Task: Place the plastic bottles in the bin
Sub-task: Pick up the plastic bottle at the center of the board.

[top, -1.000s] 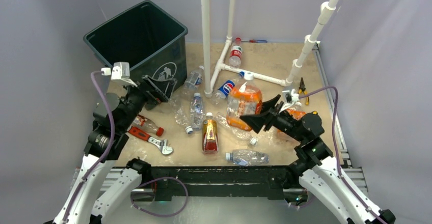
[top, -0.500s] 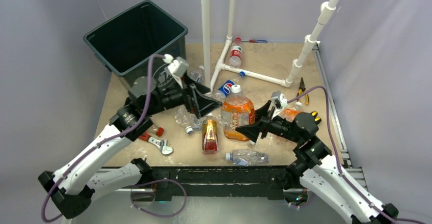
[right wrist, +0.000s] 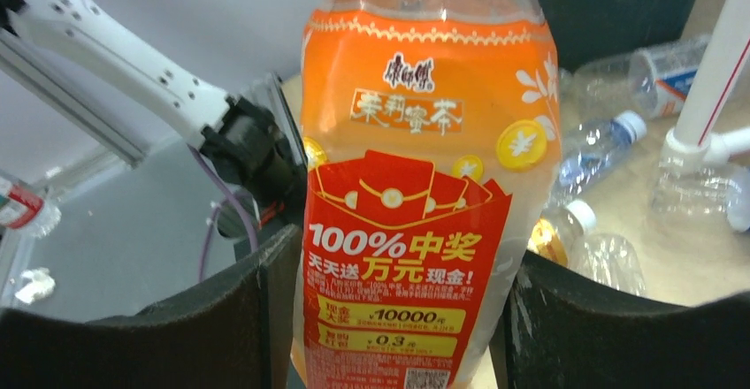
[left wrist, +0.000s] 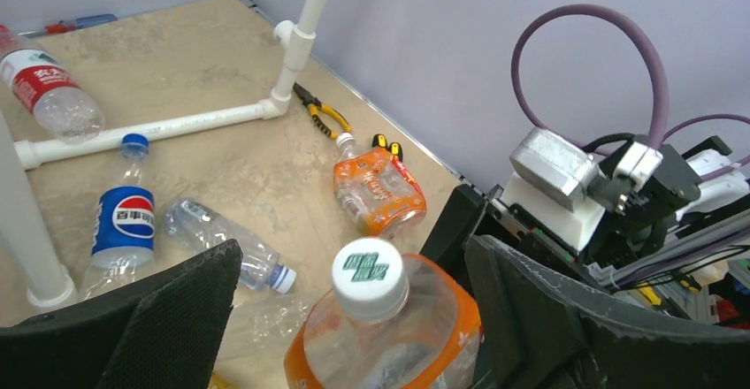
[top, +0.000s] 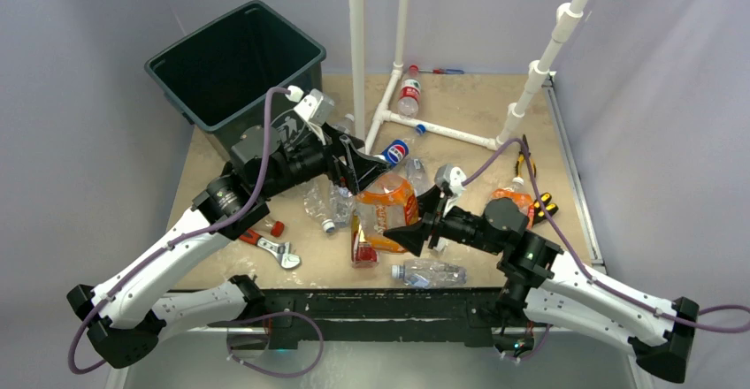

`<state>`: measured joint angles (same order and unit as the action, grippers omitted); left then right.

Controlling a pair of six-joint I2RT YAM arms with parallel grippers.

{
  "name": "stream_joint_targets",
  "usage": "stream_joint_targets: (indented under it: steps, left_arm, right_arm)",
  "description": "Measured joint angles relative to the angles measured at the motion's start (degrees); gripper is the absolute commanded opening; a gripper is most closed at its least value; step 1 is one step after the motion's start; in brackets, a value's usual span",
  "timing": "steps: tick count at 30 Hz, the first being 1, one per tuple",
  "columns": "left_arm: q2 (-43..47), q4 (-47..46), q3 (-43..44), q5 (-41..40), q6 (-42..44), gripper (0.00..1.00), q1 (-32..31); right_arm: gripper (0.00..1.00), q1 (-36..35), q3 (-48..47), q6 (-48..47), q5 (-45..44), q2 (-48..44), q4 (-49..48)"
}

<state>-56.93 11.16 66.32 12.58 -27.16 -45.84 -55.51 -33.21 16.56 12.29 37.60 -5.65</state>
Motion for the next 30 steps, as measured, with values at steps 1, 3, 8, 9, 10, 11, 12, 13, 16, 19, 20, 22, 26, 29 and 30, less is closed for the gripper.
stream_joint_targets:
  steps: [1,3,8,9,10,11,12,13,16,19,20,22,26,29,30]
  left_arm:
    - [-0.2,0.4,0.3,-0.5,0.3,0.95,0.0]
    - [-0.2,1.0,0.4,-1.2,0.8,0.92,0.0]
    - [-0.4,3.4,0.9,-1.6,1.5,0.86,0.0]
    - [-0.5,3.9,0.9,-1.9,1.6,0.85,0.0]
    - [-0.5,4.4,0.9,-2.1,1.7,0.84,0.0]
    - [-0.5,5.0,0.9,-2.4,1.7,0.83,0.0]
    - [-0.5,5.5,0.9,-2.6,1.7,0.78,0.0]
    - [-0.4,5.9,0.9,-2.7,1.7,0.73,0.0]
    - [0.2,6.7,0.6,-2.8,1.7,0.57,0.0]
    - [0.8,7.0,0.4,-2.7,1.7,0.52,0.0]
    - [1.0,7.0,0.4,-2.7,1.7,0.51,0.0]
    - [1.2,6.8,0.3,-2.4,1.7,0.50,0.0]
    - [1.2,6.2,-0.5,-1.8,1.5,0.46,0.0]
    - [1.0,6.1,-1.4,-1.7,1.3,0.42,0.0]
    - [1.0,6.1,-1.5,-1.7,1.3,0.44,0.1]
  right_arm:
    - [0.28,-1.0,-0.1,-0.2,-1.3,0.7,-0.1]
    - [0.28,-2.9,-0.2,-0.7,-3.5,2.2,-0.1]
    - [0.27,-5.8,-0.2,-1.4,-7.1,4.1,-1.5]
    - [0.27,-6.1,-0.2,-1.4,-7.6,4.3,-2.1]
    - [0.27,-6.3,-0.2,-1.4,-8.2,4.4,-2.6]
    - [0.27,-6.4,-0.2,-1.4,-8.6,4.5,-3.1]
    - [0.27,-6.6,-0.2,-1.4,-9.0,4.5,-3.5]
    - [0.27,-6.7,-0.2,-1.5,-9.3,4.5,-3.8]
    - [0.27,-6.9,-0.3,-1.5,-10.3,4.9,-5.2]
    - [0.27,-7.3,-0.4,-1.6,-10.7,6.0,-6.0]
    - [0.27,-7.6,-0.5,-1.6,-10.9,6.4,-6.0]
    - [0.27,-8.0,-0.6,-1.6,-11.3,7.5,-6.4]
    - [0.27,-9.0,-0.7,-1.7,-11.8,9.1,-6.4]
    - [0.27,-9.8,-1.0,-2.1,-12.5,10.1,-6.4]
    - [0.27,-10.0,-1.1,-2.2,-12.8,10.2,-6.4]
